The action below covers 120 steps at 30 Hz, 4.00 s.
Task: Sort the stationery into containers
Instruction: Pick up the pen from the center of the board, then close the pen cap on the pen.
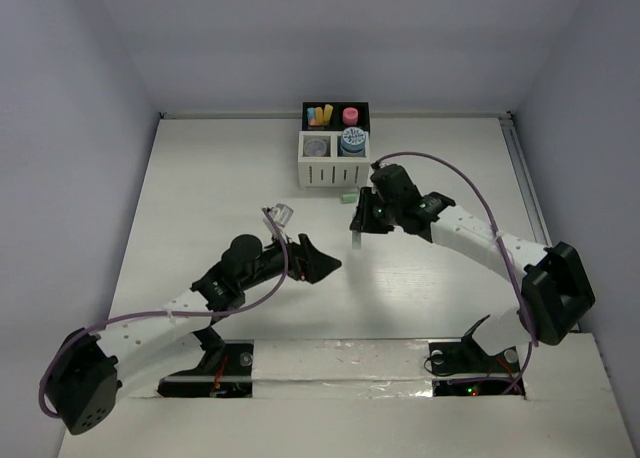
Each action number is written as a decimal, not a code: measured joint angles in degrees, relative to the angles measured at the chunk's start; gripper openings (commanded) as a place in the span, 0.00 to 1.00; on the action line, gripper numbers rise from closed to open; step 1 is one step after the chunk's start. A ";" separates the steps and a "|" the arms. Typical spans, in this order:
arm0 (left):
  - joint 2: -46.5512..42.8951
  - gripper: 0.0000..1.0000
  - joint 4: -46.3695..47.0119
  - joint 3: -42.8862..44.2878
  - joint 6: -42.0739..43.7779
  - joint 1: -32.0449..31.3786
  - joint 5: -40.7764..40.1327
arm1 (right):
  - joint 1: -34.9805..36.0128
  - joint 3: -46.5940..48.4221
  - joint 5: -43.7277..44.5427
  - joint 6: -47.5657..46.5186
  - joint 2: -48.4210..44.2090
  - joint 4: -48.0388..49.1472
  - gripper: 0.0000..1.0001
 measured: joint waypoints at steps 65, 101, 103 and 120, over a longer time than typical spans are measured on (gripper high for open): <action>9.46 0.00 2.10 7.15 12.33 5.49 -10.19 | -3.65 -7.91 -3.08 -2.08 -6.49 19.58 0.62; 5.35 0.00 3.30 2.91 13.81 5.84 -12.90 | -4.46 7.04 13.29 -4.44 31.17 34.99 0.57; 5.35 0.00 3.43 2.91 13.88 5.84 -12.92 | -4.46 7.06 13.40 -5.01 31.26 34.93 0.56; 5.35 0.00 3.50 2.91 14.27 5.84 -12.98 | -2.56 0.37 5.05 -14.21 25.90 34.45 0.49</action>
